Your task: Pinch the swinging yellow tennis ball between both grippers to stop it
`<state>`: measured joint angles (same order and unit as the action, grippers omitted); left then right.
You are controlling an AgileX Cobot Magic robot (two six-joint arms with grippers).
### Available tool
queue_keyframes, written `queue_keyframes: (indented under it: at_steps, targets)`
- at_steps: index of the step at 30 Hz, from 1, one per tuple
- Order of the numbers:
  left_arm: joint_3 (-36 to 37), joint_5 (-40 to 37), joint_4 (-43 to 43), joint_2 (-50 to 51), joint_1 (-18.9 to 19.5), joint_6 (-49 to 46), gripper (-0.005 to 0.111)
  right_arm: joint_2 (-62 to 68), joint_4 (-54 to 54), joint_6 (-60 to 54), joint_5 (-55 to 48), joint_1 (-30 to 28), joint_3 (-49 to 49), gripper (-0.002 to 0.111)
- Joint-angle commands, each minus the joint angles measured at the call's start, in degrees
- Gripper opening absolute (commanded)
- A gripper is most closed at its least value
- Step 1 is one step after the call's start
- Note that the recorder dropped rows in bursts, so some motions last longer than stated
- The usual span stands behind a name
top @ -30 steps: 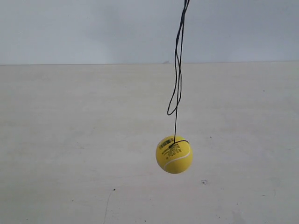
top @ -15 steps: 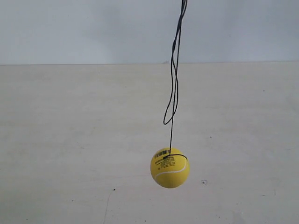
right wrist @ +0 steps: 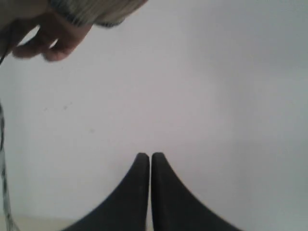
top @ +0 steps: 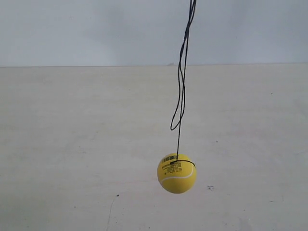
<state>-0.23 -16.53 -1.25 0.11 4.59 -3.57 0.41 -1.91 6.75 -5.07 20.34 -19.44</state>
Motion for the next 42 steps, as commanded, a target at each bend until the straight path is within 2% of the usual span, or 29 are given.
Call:
queue_keyframes:
  at_steps: [1,3,8,12,22,24,25,30,35,42]
  targets:
    - [0.2,-0.2,-0.1,-0.1,0.2,-0.2,0.005,-0.4,-3.2,-1.2,3.5,-11.3,0.1,0.0]
    - [0.2,-0.2,-0.1,-0.1,0.2,-0.2,0.005,-0.4,-3.2,-0.9,2.5,-15.9,0.1,0.0]
    - [0.2,-0.2,-0.1,-0.1,0.2,-0.2,0.005,-0.4,-2.8,-1.1,-1.6,-19.8,0.1,0.0]
    - [0.2,-0.2,-0.1,-0.1,0.2,-0.2,0.005,-0.4,-1.4,-4.3,-4.3,-19.8,1.9,0.0]
    - [0.2,-0.2,-0.1,-0.1,0.2,-0.2,0.005,-0.4,-0.9,-7.4,0.5,-19.8,18.9,0.0]
    - [0.2,-0.2,-0.1,-0.1,0.2,-0.2,0.005,-0.4,0.1,-7.7,0.9,-19.8,19.4,0.0]
    - [0.2,-0.2,-0.1,-0.1,0.2,-0.2,0.005,-0.4,1.9,-8.2,-3.0,-19.8,19.4,0.0]
    - [0.2,-0.2,-0.1,-0.1,0.2,-0.2,0.005,-0.4,4.9,-9.2,-5.7,-19.8,19.4,0.0]
    - [0.2,-0.2,-0.1,-0.1,0.2,-0.2,0.005,-0.4,6.6,-8.7,-13.1,-19.8,19.4,0.0]
    - [0.2,-0.2,-0.1,-0.1,0.2,-0.2,0.005,-0.4,6.6,-7.2,-13.4,-19.8,19.4,0.0]
